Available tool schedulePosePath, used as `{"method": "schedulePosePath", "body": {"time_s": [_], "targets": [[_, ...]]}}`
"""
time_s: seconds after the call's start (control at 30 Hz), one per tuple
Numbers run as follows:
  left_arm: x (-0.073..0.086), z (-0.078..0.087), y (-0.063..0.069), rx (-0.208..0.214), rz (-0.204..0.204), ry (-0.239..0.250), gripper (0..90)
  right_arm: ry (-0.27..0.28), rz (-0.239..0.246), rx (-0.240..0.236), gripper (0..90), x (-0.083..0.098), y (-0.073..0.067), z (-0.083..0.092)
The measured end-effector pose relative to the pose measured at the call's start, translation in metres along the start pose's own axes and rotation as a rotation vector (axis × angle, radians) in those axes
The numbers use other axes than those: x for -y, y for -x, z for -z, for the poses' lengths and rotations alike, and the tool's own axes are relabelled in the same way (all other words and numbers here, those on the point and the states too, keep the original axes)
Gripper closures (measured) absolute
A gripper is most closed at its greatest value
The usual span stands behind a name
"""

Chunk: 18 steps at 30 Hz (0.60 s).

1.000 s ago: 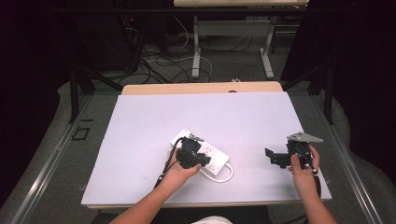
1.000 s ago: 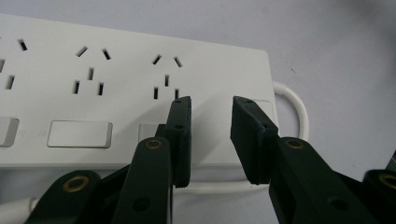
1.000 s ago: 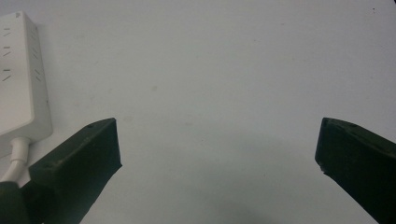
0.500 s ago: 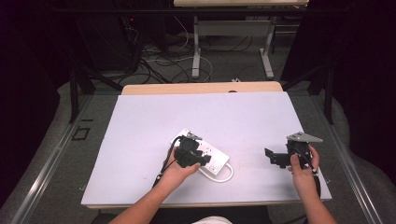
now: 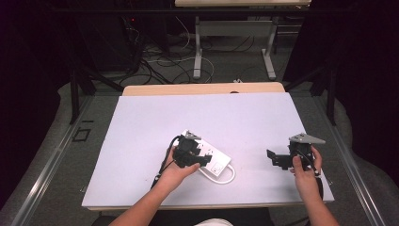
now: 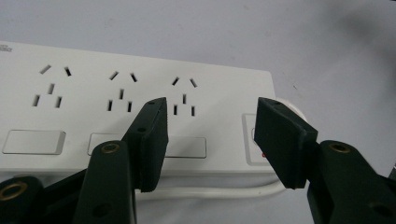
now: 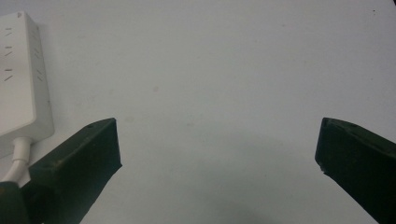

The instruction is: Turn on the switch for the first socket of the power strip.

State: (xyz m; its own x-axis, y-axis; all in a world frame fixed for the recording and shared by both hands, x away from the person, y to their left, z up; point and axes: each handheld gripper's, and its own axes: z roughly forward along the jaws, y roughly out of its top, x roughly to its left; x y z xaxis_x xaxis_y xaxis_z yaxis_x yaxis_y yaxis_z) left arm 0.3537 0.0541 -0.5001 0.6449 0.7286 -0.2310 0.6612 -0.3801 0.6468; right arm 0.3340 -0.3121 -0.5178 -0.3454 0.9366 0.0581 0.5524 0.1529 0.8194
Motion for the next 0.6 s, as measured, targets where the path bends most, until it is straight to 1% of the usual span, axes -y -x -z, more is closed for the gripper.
{"method": "schedulePosePath", "body": {"time_s": [0.07,0.1,0.13,0.17,0.23,0.27,0.33,0.37,0.4,0.43,0.47,0.5,0.53,0.6], "targets": [[-0.001,0.002,0.000,-0.007,-0.002,0.011,42.2,0.000,0.000,0.001,0.0,0.000,0.000,0.000],[-0.002,0.004,-0.002,-0.008,-0.024,0.004,41.5,0.002,0.000,-0.002,0.0,0.000,0.000,0.000],[-0.003,0.005,-0.003,-0.005,-0.027,0.021,40.8,0.000,0.002,0.002,0.0,0.000,0.000,0.000],[-0.003,0.006,-0.002,-0.005,-0.007,0.025,40.3,0.000,0.000,0.001,0.0,0.000,0.000,0.000],[-0.004,0.008,-0.003,-0.002,-0.015,0.032,39.3,-0.001,-0.001,0.001,0.0,0.000,0.000,0.000],[-0.005,0.009,-0.005,-0.004,-0.035,0.025,38.9,-0.001,-0.001,0.001,0.0,0.000,0.000,0.000],[-0.005,0.011,-0.006,-0.003,-0.013,0.042,38.0,-0.001,0.000,0.001,0.0,0.000,0.000,0.000],[-0.005,0.012,-0.008,-0.009,-0.039,0.040,37.6,-0.001,0.000,0.002,0.0,0.000,0.000,0.000],[-0.005,0.013,-0.007,-0.009,-0.014,0.051,37.1,-0.001,-0.001,0.002,0.0,0.000,0.000,0.000],[-0.005,0.014,-0.008,-0.014,-0.021,0.055,36.9,-0.001,-0.001,0.003,0.0,0.000,0.000,0.000],[-0.006,0.015,-0.010,-0.014,-0.037,0.060,36.5,-0.001,-0.001,0.003,0.0,0.000,0.000,0.001],[-0.006,0.016,-0.010,-0.018,-0.034,0.067,36.1,0.000,-0.001,0.003,0.0,0.000,0.000,0.001],[-0.007,0.017,-0.011,-0.021,-0.047,0.066,35.9,0.000,-0.001,0.003,0.0,0.000,0.000,0.001],[-0.007,0.019,-0.013,-0.018,-0.046,0.077,35.1,-0.001,0.000,0.003,0.0,0.000,0.000,0.001]]}}
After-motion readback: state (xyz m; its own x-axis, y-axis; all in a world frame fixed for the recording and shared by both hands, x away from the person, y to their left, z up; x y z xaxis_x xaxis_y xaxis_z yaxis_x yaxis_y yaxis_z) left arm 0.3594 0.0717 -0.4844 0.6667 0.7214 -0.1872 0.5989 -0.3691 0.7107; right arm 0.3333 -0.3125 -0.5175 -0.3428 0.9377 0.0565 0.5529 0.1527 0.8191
